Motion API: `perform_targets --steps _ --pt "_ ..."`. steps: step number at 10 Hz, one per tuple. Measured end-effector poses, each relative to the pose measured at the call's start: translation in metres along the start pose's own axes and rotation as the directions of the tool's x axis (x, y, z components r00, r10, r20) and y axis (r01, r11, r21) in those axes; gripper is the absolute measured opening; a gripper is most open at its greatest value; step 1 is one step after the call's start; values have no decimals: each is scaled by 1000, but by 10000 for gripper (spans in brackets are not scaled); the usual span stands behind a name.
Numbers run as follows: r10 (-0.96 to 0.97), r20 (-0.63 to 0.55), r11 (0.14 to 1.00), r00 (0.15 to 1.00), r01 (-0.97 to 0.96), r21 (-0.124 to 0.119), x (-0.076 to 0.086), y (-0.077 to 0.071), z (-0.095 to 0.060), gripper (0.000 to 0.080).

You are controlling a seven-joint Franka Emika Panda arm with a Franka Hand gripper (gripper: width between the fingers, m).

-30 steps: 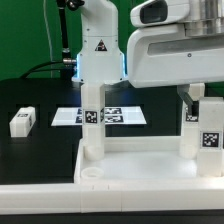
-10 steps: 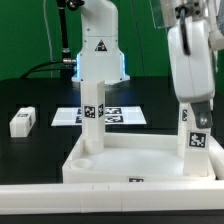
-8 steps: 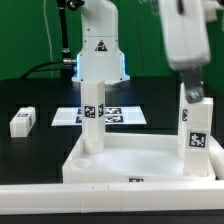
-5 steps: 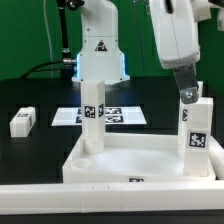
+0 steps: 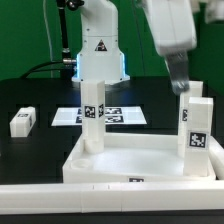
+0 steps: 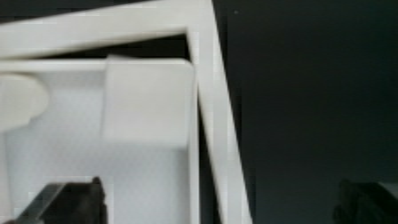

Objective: Assemble desk

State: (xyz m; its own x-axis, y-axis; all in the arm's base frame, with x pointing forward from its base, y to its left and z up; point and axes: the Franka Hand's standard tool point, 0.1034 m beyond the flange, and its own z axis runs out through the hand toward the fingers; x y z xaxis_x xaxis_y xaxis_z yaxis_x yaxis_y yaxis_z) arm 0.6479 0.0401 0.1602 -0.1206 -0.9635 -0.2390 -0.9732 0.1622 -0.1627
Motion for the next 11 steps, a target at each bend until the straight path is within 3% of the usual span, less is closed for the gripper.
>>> perform_targets --steps 1,2,5,6,8,10,11 --pt "-119 -1 993 993 119 9 19 5 -15 649" --pt "-194 -19 981 981 195 25 29 4 -15 649" --pt "-438 -24 899 899 439 13 30 5 -13 649" --pt "-541 -29 841 841 541 9 37 8 -12 649" --pt "-722 -28 692 692 721 -21 80 23 -11 649" --pt "-868 -9 497 497 866 -50 141 35 -19 649" --pt "-891 -9 454 454 889 -56 156 37 -20 649"
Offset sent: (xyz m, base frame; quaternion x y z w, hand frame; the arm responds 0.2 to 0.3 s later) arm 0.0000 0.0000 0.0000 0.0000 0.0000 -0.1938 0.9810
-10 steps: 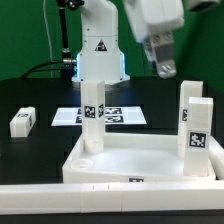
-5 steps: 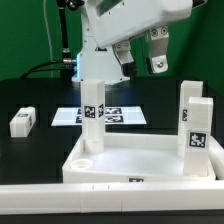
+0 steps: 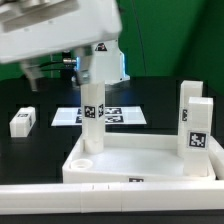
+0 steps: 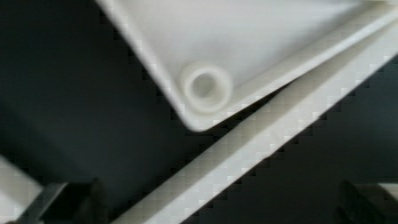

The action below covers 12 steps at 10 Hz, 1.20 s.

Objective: Assemble desk

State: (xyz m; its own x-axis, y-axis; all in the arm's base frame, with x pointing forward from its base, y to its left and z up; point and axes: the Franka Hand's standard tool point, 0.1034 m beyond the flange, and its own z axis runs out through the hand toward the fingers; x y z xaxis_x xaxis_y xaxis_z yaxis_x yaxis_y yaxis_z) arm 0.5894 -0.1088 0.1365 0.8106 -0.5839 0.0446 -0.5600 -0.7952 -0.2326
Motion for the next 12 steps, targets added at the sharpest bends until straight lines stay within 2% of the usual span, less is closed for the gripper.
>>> perform_targets --steps 2,5,7,8,9,11,12 --pt "-143 3 990 990 143 -5 -2 -4 1 649" --pt "-350 10 937 937 350 -11 -1 4 3 649" --pt "-474 103 871 874 483 -92 0 57 13 649" --pt "-482 121 861 868 494 -122 2 75 14 649" --pt "-466 115 870 877 478 -120 4 82 16 649" --pt "-460 138 872 877 476 -114 1 80 17 649" --pt "-455 229 869 861 485 -99 -10 87 20 649"
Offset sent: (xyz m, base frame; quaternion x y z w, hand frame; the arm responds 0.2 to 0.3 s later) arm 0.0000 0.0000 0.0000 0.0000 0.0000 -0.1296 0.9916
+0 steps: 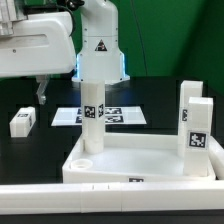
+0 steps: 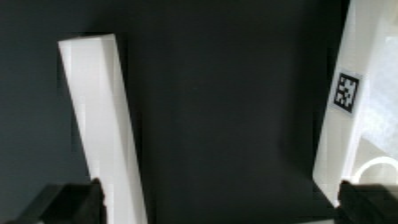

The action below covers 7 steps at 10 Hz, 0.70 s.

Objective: Assemble desk

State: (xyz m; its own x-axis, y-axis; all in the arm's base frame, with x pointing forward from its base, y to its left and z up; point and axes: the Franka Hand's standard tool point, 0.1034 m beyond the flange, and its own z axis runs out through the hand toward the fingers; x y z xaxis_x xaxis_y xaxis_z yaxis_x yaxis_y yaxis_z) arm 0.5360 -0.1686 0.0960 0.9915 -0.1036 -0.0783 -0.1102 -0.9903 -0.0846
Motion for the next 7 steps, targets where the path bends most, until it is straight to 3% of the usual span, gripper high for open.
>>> perform_targets --steps 1,3,5,6,7 --pt "-12 173 1000 985 12 2 -15 8 7 649" --pt "-17 422 1000 907 5 29 -30 22 23 649" --pt "-21 511 999 859 -5 49 -39 18 27 649" --pt "-20 604 998 797 -15 53 -46 17 27 649" --pt "-22 650 998 760 -17 53 -43 20 34 649"
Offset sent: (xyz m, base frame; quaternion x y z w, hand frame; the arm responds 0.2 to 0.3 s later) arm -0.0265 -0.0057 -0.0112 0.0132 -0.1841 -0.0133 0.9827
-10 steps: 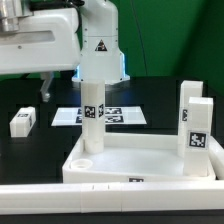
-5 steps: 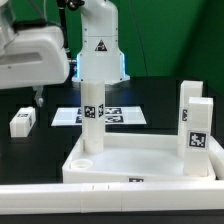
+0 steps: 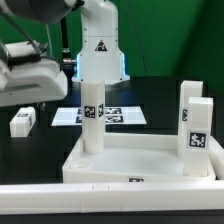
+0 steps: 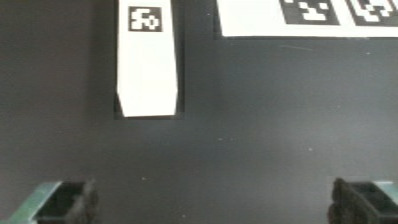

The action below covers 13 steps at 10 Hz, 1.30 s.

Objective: Assemble desk

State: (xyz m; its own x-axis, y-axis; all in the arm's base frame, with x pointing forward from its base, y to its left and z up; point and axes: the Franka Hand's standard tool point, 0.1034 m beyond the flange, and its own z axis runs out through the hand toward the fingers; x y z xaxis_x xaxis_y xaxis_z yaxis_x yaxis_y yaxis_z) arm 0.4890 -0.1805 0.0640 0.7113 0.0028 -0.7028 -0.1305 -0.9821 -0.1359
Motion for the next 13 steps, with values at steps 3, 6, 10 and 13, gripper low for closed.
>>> perform_targets --steps 3,6,10,13 --pt "17 114 1000 993 -14 -25 -5 24 29 649" --pt "18 110 1000 994 -15 -27 -3 25 30 649" --pt "42 147 999 988 -41 -10 -11 40 75 649" --pt "49 161 999 986 -50 -1 -17 41 90 649"
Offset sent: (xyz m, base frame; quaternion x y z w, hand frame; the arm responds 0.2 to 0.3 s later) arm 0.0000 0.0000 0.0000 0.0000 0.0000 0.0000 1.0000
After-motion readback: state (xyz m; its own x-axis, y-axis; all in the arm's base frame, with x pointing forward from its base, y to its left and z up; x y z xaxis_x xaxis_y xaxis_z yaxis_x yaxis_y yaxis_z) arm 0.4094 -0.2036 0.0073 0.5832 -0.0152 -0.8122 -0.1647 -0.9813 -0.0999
